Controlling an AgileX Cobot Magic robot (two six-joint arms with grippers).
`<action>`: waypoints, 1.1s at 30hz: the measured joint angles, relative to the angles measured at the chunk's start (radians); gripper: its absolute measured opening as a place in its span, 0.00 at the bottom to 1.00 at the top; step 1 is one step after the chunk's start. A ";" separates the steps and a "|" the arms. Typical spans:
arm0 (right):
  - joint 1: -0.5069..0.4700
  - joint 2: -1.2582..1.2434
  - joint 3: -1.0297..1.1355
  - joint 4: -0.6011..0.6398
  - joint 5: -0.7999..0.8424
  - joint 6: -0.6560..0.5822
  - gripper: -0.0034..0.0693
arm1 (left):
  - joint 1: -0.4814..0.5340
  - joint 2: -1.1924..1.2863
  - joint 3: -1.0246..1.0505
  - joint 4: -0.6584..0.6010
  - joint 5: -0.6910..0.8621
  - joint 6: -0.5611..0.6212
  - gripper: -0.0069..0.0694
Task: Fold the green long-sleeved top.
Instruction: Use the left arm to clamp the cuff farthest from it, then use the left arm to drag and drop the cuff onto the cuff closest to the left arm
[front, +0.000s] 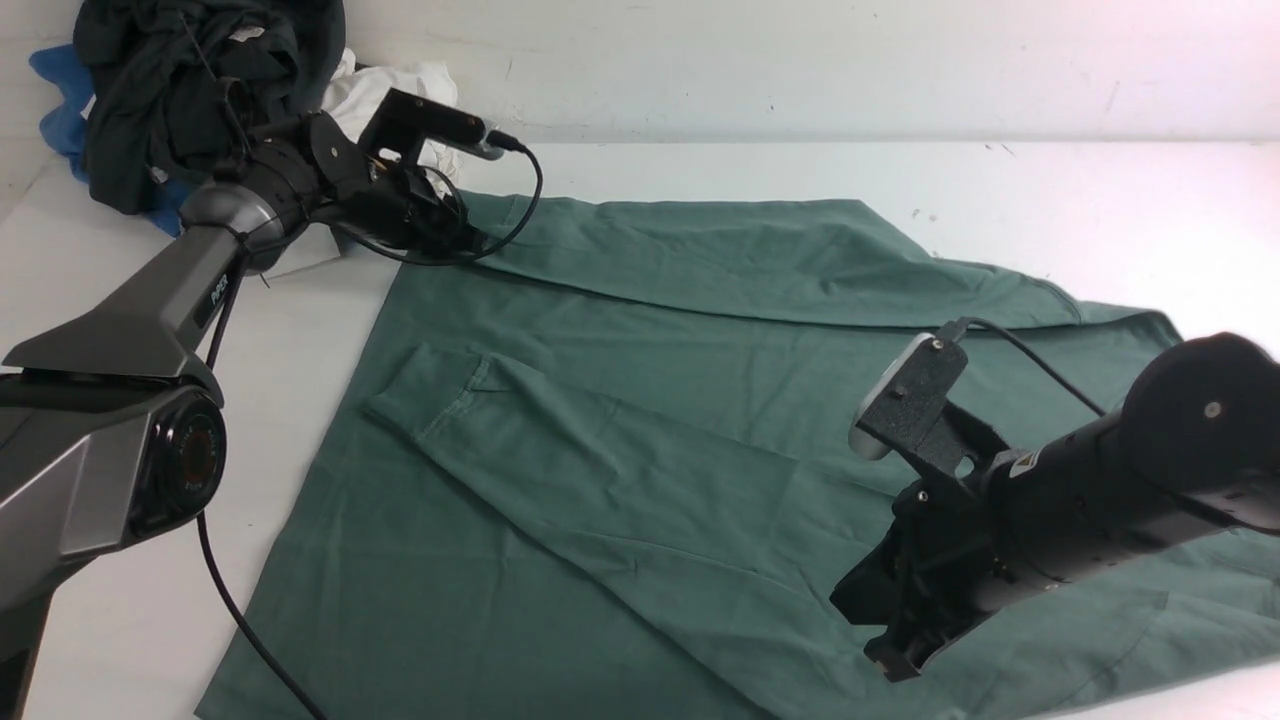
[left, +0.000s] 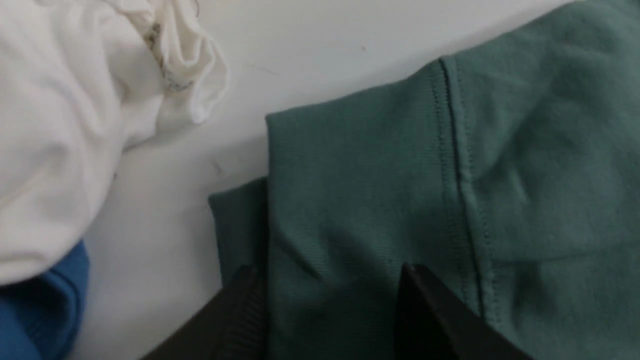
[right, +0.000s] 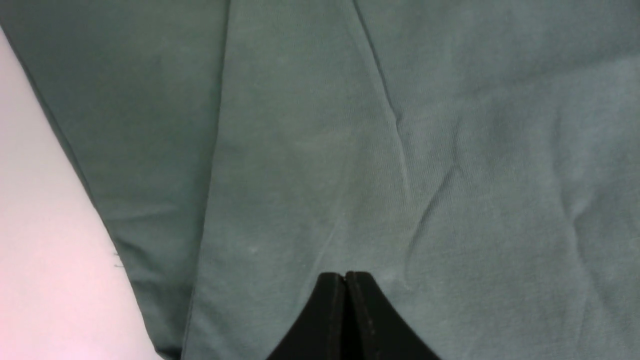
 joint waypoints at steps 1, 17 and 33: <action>0.000 0.000 0.000 0.001 0.000 0.000 0.03 | -0.001 0.000 0.000 -0.003 0.000 0.020 0.38; 0.000 0.000 0.000 0.001 0.005 0.000 0.03 | -0.008 -0.109 0.001 -0.026 0.058 0.021 0.09; 0.000 -0.157 -0.042 -0.171 0.074 0.193 0.03 | -0.009 -0.458 0.218 0.150 0.573 -0.286 0.09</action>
